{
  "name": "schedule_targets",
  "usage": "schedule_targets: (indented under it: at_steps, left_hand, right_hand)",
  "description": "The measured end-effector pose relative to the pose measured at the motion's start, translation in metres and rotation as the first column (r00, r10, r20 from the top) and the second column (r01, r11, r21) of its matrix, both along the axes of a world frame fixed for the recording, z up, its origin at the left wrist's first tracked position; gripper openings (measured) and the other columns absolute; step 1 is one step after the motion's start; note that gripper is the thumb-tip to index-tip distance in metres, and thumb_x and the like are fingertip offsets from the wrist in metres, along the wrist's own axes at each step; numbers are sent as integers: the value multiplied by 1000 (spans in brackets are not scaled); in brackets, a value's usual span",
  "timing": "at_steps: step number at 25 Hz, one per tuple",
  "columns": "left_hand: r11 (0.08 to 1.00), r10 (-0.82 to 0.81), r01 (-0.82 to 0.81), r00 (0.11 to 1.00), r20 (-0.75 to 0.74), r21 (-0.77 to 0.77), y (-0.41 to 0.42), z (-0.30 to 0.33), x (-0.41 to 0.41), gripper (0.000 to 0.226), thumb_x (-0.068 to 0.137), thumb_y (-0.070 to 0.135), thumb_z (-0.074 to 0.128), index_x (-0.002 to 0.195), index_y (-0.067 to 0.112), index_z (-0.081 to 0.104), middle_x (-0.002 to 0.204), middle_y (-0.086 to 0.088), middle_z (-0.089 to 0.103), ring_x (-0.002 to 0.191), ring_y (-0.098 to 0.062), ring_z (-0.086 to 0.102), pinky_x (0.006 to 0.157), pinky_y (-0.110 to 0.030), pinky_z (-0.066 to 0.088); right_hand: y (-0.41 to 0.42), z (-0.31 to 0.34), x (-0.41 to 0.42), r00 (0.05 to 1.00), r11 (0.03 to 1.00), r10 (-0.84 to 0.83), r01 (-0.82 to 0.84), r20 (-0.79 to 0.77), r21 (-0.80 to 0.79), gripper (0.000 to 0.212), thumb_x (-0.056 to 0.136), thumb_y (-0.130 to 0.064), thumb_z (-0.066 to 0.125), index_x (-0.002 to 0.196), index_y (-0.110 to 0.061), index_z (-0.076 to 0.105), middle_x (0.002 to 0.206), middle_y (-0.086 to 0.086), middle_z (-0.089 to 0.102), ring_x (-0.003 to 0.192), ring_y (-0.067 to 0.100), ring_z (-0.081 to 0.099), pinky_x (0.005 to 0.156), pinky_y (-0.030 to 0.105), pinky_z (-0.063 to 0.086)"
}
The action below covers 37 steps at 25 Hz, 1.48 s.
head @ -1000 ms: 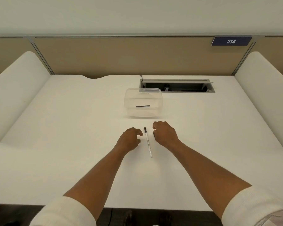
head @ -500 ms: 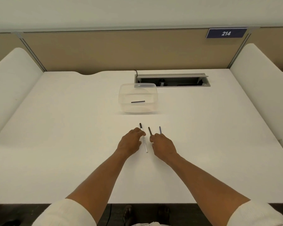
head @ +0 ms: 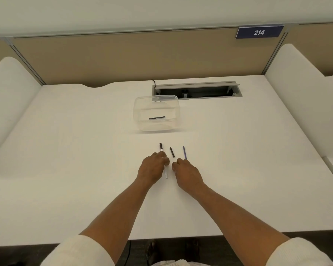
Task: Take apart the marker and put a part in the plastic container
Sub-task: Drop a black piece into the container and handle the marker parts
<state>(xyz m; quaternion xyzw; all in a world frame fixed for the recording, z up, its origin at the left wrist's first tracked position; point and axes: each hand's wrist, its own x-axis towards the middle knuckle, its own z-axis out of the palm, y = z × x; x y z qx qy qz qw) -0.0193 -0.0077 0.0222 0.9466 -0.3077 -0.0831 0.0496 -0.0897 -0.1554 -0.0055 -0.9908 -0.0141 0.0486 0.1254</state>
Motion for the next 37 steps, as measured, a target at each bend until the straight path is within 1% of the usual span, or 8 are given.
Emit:
schedule_targets:
  at_steps: [6, 13, 17, 22, 25, 28, 32, 37]
  left_hand:
    - [994, -80, 72, 993, 90, 84, 0, -2, -1, 27, 90, 1, 48, 99, 20, 64, 113, 3, 60, 91, -24, 56, 62, -34, 42]
    - [980, -188, 179, 973, 130, 81, 11, -6, 4, 25, 94, 4, 50, 102, 20, 67, 116, 5, 61, 104, -21, 53, 68, -34, 46]
    - [974, -219, 207, 967, 134, 97, 17, -8, 8, 20, 94, 6, 52, 100, 19, 66, 112, 5, 62, 102, -22, 54, 72, -32, 40]
    - [985, -113, 96, 986, 120, 142, 20, -4, 12, 22, 92, 2, 45, 103, 16, 57, 105, -1, 64, 75, -29, 64, 58, -36, 38]
    - [983, -77, 49, 986, 150, 177, 21, 0, 17, 22, 92, 5, 46, 106, 18, 57, 104, 1, 66, 74, -29, 64, 56, -33, 30]
    - [980, -51, 18, 986, 160, 197, 23, 2, 23, 19, 93, 6, 46, 105, 18, 55, 98, 0, 67, 76, -28, 64, 60, -33, 33]
    - [981, -14, -20, 984, 175, 192, 27, 2, 31, 22, 90, 2, 44, 104, 17, 53, 89, -2, 67, 74, -30, 62, 64, -32, 32]
    - [978, -4, -34, 983, 183, 206, 29, -1, 40, 23, 89, 0, 42, 103, 17, 50, 85, -3, 67, 73, -30, 62, 65, -33, 30]
  right_hand:
    - [1, 2, 0, 1000, 1000, -4, 4, 3, -12, 24, 87, -3, 48, 107, -14, 57, 105, 4, 53, 97, 25, 52, 61, 32, 38]
    - [1, 0, 1, 1000, 1000, 9, -9, 12, -13, 24, 86, -2, 49, 105, -15, 56, 105, 4, 53, 97, 25, 52, 61, 32, 37]
    - [-1, -1, 3, 1000, 1000, 14, -14, 12, 8, 22, 87, -3, 49, 105, -14, 57, 104, 4, 54, 97, 25, 53, 65, 35, 43]
    - [-2, 2, 11, 999, 999, 4, -5, 50, 31, 21, 90, -7, 48, 106, -14, 59, 104, 4, 57, 97, 26, 55, 70, 36, 46]
    - [-6, 6, 22, 999, 999, -4, 2, 45, 52, 22, 91, -8, 49, 110, -14, 59, 107, 4, 58, 101, 27, 55, 74, 37, 48]
    - [-11, 11, 35, 999, 998, -39, 38, 34, 47, 24, 95, -11, 48, 115, -15, 58, 111, 4, 59, 110, 26, 53, 84, 37, 48]
    - [-12, 17, 53, 995, 995, -96, 95, 35, 22, 15, 95, -12, 45, 103, -12, 58, 96, 7, 65, 102, 28, 55, 73, 36, 45]
    - [-12, 18, 65, 987, 989, -144, 144, 67, -8, 15, 95, -23, 54, 100, -11, 62, 96, 6, 65, 103, 27, 52, 74, 36, 43]
